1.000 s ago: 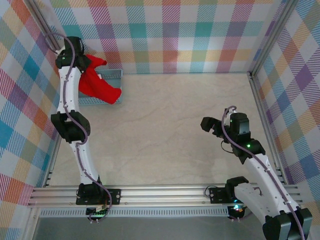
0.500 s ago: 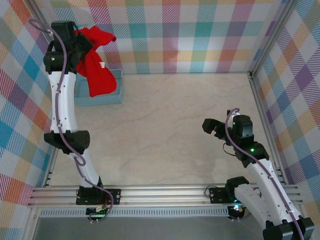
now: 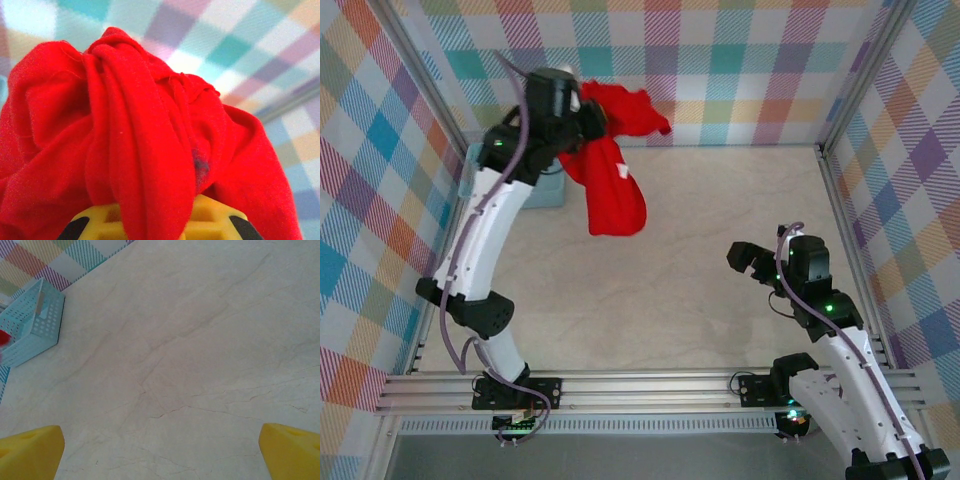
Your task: Fold the inside-out t-shirt
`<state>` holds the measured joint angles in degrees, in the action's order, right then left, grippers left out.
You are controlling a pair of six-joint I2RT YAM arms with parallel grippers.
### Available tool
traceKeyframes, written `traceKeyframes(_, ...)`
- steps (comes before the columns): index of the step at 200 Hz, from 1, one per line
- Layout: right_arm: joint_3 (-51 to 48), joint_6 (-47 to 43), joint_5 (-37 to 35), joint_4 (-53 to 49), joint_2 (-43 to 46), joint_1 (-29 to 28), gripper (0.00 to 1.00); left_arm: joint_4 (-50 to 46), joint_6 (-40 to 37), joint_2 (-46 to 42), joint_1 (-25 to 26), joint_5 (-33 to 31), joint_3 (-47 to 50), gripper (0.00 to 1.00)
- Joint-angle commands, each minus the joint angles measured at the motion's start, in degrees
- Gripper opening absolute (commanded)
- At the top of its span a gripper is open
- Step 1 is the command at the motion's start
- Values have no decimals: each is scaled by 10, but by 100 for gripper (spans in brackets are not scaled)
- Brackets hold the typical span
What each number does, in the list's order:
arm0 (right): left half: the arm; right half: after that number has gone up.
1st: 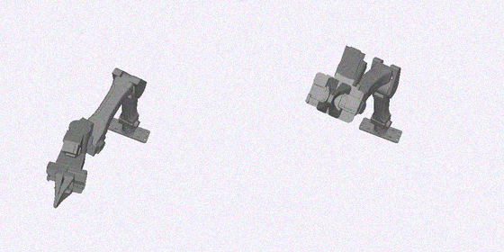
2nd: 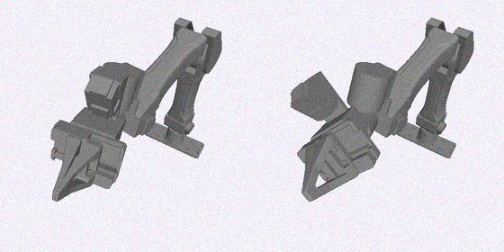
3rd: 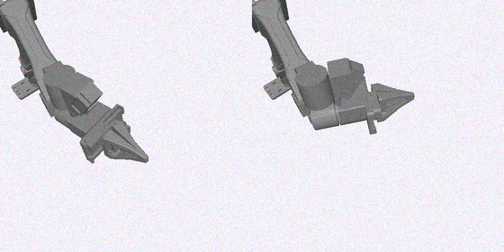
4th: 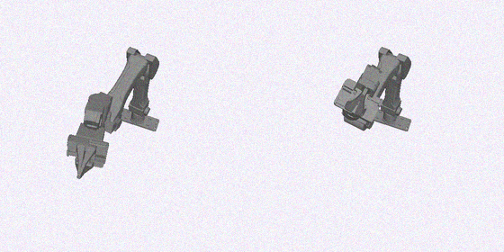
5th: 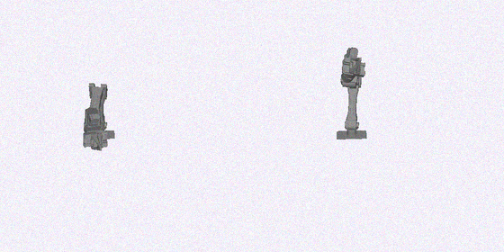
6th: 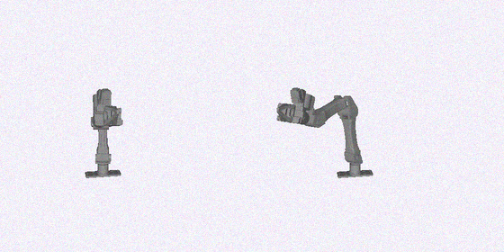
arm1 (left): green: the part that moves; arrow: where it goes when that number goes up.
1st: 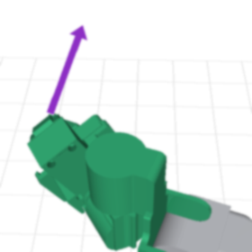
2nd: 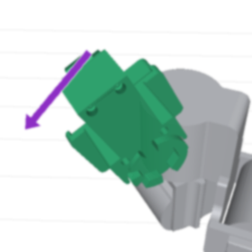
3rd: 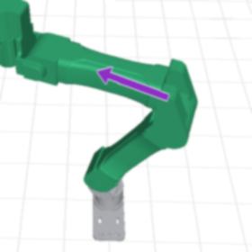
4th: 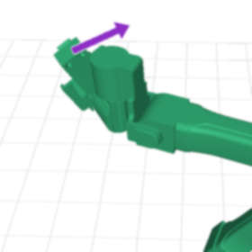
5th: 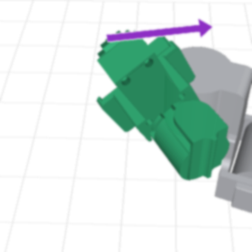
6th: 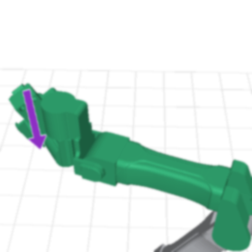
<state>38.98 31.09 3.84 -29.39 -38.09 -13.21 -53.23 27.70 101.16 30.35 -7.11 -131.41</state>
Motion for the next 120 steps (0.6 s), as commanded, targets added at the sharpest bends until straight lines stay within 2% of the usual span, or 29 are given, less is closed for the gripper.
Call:
traceKeyframes(1, -9, 8, -6, -8, 10, -4, 100, 41, 14, 6, 50, -5, 51, 0)
traceKeyframes(31, -20, 9, 6, 5, 4, -4, 100, 92, 30, -16, 90, 17, 202, 0)
traceKeyframes(57, -27, 10, 24, 23, -16, -6, 100, 154, 41, -55, 92, 18, 373, 18)
traceKeyframes(69, -24, 10, 32, 29, -31, -12, 100, 168, 31, -71, 92, 15, 431, 33)
traceKeyframes(83, -19, 7, 32, 32, -50, -27, 100, 171, 20, -102, 92, -3, 501, 60)
traceKeyframes(92, -15, 3, 24, 35, -63, -41, 100, 188, 19, -136, 92, -17, 558, 73)
traceKeyframes(104, -8, -1, 8, 33, -85, -59, 100, 212, 22, -186, 92, -24, 634, 83)
traceKeyframes(120, 9, -4, -9, 34, -121, -85, 100, 232, 22, -236, 92, -8, 710, 88)
